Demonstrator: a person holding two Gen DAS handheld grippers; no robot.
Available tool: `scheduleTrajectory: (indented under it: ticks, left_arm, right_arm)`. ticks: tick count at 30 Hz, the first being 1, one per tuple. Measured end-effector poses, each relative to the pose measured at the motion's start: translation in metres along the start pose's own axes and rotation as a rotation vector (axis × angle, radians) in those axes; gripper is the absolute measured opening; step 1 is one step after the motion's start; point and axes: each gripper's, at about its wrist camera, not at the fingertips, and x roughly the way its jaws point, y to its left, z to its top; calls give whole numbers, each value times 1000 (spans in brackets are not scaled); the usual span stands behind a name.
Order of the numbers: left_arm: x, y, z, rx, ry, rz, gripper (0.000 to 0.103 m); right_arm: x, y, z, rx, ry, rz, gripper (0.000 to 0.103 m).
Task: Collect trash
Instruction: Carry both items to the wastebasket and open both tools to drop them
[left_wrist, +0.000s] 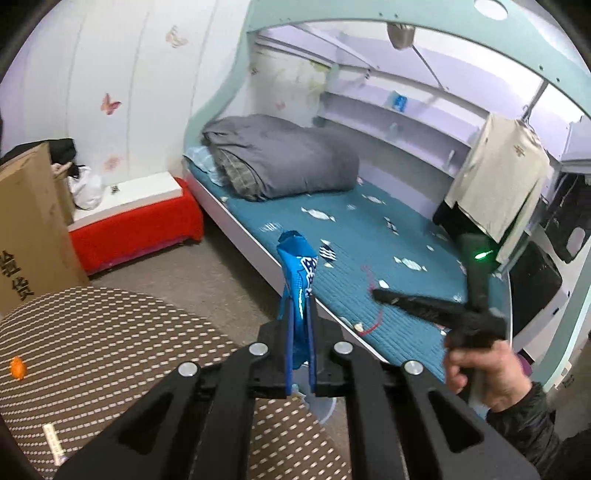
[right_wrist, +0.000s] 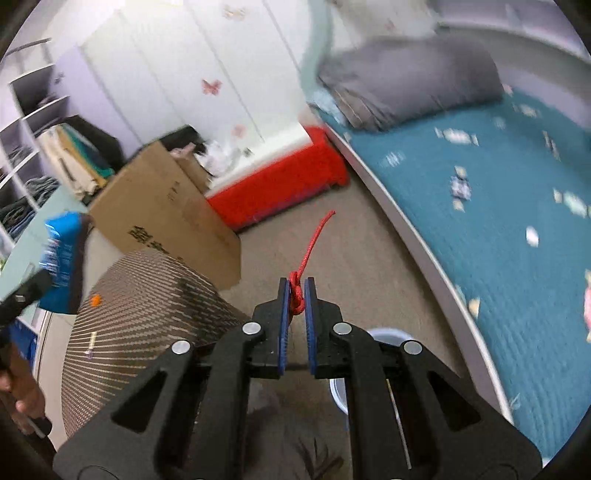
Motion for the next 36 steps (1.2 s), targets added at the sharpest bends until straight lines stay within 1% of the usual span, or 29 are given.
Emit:
scheduleTrajectory:
  ticks: [2,4,6,7,8,11,13,17,19,23,25,26,27,28,29,30,33,36]
  left_arm:
    - [18,-7,0,4,29,-12,6]
    - [33,-12,1,9,53,-19,5]
    - [50,-17,0,12,85,-29,5]
    - [57,-18,-1,13,98,-32,5]
    - [65,-20,-2,15,112,-35,5]
    - [90,-27,-5,25,159,-40,6]
    - [108,-34,-8,29,191,-45,6]
    - [140,-45,-13,45,252,-59,6]
    - [152,-50,-18,54,277,-65,6]
    - [180,-60,-25,69,344,-87,6]
    - [191,-64,-28,77,371,-78,8]
    - [196,-64,-29,82,383,-72,12]
    - [204,-64,-31,88,414,-61,40]
    - [211,-63,-33,84,436,-41,84]
    - [213,-61,-34,78,439,-13,95]
    - [213,-58,-35,72,420,8,96]
    - [210,-52,-36,73,423,27,96]
    - [197,-44,-34,65,394,53,96]
  right_arm:
    - [19,-16,-6,36,47,-13,9]
    - [43,-33,-17,80,99,-32,11]
    - [64,-51,-28,124,159,-50,25]
    - [71,-57,-31,143,178,-55,56]
    - [80,-67,-38,176,198,-66,75]
    - [92,-87,-50,234,221,-59,75]
    - [93,-96,-53,257,219,-61,75]
    - [78,-113,-49,292,182,-59,77]
    - [65,-121,-45,306,149,-65,78]
    - [49,-130,-36,314,103,-69,79]
    - [40,-132,-32,313,81,-71,80]
    - [38,-132,-30,312,76,-71,82]
    - [34,-132,-28,309,68,-74,82]
    - [32,-131,-28,307,65,-76,84]
    - [31,-130,-27,306,64,-80,86]
    - [30,-130,-27,304,65,-85,86]
    - [26,-128,-27,298,64,-77,87]
    - [26,-122,-29,289,64,-76,91]
